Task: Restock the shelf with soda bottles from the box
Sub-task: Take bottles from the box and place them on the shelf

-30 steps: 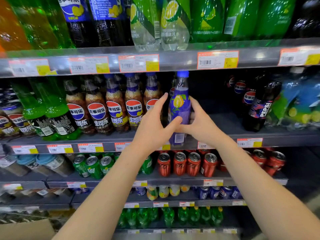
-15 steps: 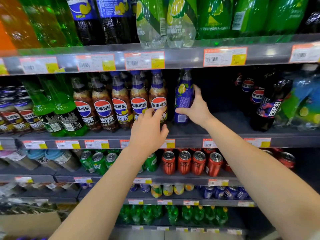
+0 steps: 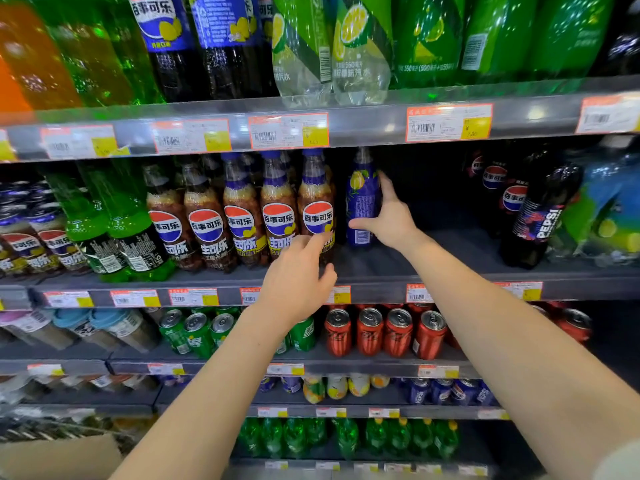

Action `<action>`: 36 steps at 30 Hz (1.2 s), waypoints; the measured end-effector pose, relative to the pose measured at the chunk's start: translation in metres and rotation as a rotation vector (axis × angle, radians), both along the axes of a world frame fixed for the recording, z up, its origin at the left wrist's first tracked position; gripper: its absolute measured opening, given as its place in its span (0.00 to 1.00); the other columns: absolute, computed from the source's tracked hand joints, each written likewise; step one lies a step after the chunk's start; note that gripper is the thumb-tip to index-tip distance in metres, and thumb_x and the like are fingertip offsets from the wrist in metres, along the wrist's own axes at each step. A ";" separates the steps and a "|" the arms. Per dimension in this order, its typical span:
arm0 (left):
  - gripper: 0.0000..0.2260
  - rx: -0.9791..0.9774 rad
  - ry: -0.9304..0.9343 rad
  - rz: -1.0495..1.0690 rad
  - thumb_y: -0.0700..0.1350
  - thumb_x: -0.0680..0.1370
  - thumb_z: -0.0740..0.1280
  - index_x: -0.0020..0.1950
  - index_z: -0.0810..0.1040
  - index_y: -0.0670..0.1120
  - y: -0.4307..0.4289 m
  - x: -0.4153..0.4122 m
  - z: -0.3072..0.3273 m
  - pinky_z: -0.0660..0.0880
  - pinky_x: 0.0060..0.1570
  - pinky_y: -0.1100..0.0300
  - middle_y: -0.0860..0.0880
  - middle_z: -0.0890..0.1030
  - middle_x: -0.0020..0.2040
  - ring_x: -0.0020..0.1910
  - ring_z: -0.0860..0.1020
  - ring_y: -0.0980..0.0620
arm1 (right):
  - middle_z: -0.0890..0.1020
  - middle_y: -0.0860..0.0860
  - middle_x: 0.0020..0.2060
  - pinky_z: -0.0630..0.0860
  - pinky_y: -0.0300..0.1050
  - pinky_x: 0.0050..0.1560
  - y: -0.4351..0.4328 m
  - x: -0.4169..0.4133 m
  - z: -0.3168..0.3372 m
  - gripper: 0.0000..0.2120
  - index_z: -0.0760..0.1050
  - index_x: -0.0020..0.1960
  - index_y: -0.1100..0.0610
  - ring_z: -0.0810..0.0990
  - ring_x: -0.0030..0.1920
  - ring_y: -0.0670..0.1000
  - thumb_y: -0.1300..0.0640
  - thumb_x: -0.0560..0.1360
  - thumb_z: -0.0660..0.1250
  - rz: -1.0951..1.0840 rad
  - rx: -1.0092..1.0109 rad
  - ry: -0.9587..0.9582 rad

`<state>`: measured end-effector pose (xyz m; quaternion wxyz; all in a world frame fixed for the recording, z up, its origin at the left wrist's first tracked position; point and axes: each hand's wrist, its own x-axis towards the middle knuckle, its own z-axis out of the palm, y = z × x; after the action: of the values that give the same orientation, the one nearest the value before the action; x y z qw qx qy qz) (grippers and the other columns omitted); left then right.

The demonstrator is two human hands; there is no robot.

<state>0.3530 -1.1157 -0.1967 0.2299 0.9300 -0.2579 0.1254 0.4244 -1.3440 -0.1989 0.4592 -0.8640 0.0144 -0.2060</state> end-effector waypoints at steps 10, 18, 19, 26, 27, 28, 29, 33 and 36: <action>0.25 -0.059 0.068 -0.039 0.49 0.82 0.65 0.79 0.66 0.53 -0.001 0.001 -0.001 0.75 0.61 0.49 0.46 0.71 0.72 0.64 0.76 0.45 | 0.75 0.56 0.71 0.74 0.53 0.69 0.000 0.005 -0.010 0.51 0.52 0.82 0.51 0.76 0.69 0.55 0.60 0.69 0.81 -0.060 0.036 -0.034; 0.24 -0.084 0.059 -0.051 0.47 0.82 0.65 0.78 0.67 0.52 0.001 -0.001 -0.002 0.75 0.62 0.51 0.46 0.73 0.70 0.65 0.75 0.46 | 0.77 0.56 0.69 0.74 0.45 0.65 0.000 0.010 -0.016 0.48 0.55 0.81 0.51 0.77 0.67 0.54 0.59 0.70 0.80 -0.088 0.092 -0.043; 0.24 -0.087 0.055 -0.050 0.47 0.82 0.65 0.78 0.67 0.52 0.002 -0.001 -0.002 0.75 0.62 0.50 0.46 0.73 0.70 0.65 0.75 0.46 | 0.77 0.56 0.69 0.75 0.47 0.66 0.000 0.011 -0.016 0.49 0.55 0.82 0.51 0.77 0.67 0.55 0.59 0.70 0.80 -0.086 0.092 -0.042; 0.24 -0.091 0.060 -0.041 0.47 0.82 0.65 0.78 0.67 0.51 0.000 -0.003 0.000 0.74 0.62 0.52 0.46 0.72 0.71 0.65 0.75 0.46 | 0.76 0.57 0.70 0.75 0.54 0.68 -0.002 0.017 -0.015 0.48 0.53 0.82 0.49 0.76 0.68 0.56 0.59 0.71 0.78 -0.083 0.097 -0.010; 0.24 -0.092 0.057 -0.041 0.47 0.82 0.65 0.78 0.67 0.52 0.001 -0.003 -0.001 0.74 0.62 0.52 0.45 0.72 0.71 0.65 0.75 0.45 | 0.75 0.56 0.71 0.75 0.54 0.68 -0.001 0.018 -0.015 0.48 0.53 0.82 0.48 0.76 0.68 0.56 0.59 0.72 0.78 -0.081 0.098 -0.006; 0.24 -0.093 0.053 -0.039 0.47 0.82 0.65 0.78 0.67 0.52 0.001 -0.003 -0.001 0.75 0.62 0.51 0.45 0.72 0.70 0.64 0.75 0.45 | 0.75 0.56 0.71 0.75 0.54 0.68 -0.001 0.019 -0.015 0.48 0.53 0.82 0.48 0.76 0.68 0.56 0.59 0.72 0.78 -0.077 0.101 -0.006; 0.24 -0.094 0.049 -0.036 0.47 0.82 0.65 0.78 0.67 0.52 0.002 -0.002 -0.001 0.75 0.62 0.50 0.45 0.73 0.70 0.64 0.76 0.45 | 0.75 0.55 0.71 0.75 0.54 0.68 -0.001 0.020 -0.015 0.48 0.53 0.82 0.48 0.75 0.68 0.56 0.60 0.72 0.78 -0.072 0.107 -0.006; 0.24 -0.093 0.047 -0.030 0.47 0.82 0.65 0.78 0.66 0.53 0.003 -0.002 -0.002 0.74 0.62 0.51 0.45 0.73 0.70 0.65 0.75 0.45 | 0.74 0.55 0.72 0.75 0.55 0.68 -0.003 0.022 -0.015 0.49 0.50 0.83 0.47 0.75 0.69 0.57 0.60 0.73 0.77 -0.059 0.098 0.013; 0.25 -0.098 0.057 -0.026 0.47 0.82 0.65 0.79 0.66 0.53 0.004 -0.003 -0.003 0.72 0.65 0.52 0.45 0.72 0.72 0.69 0.73 0.45 | 0.73 0.55 0.73 0.74 0.55 0.69 -0.003 0.022 -0.016 0.49 0.49 0.83 0.46 0.74 0.70 0.57 0.60 0.73 0.76 -0.049 0.094 0.022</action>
<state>0.3495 -1.1120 -0.1993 0.2838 0.9174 -0.2571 0.1083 0.4463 -1.3472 -0.2145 0.4937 -0.8432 0.0503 -0.2068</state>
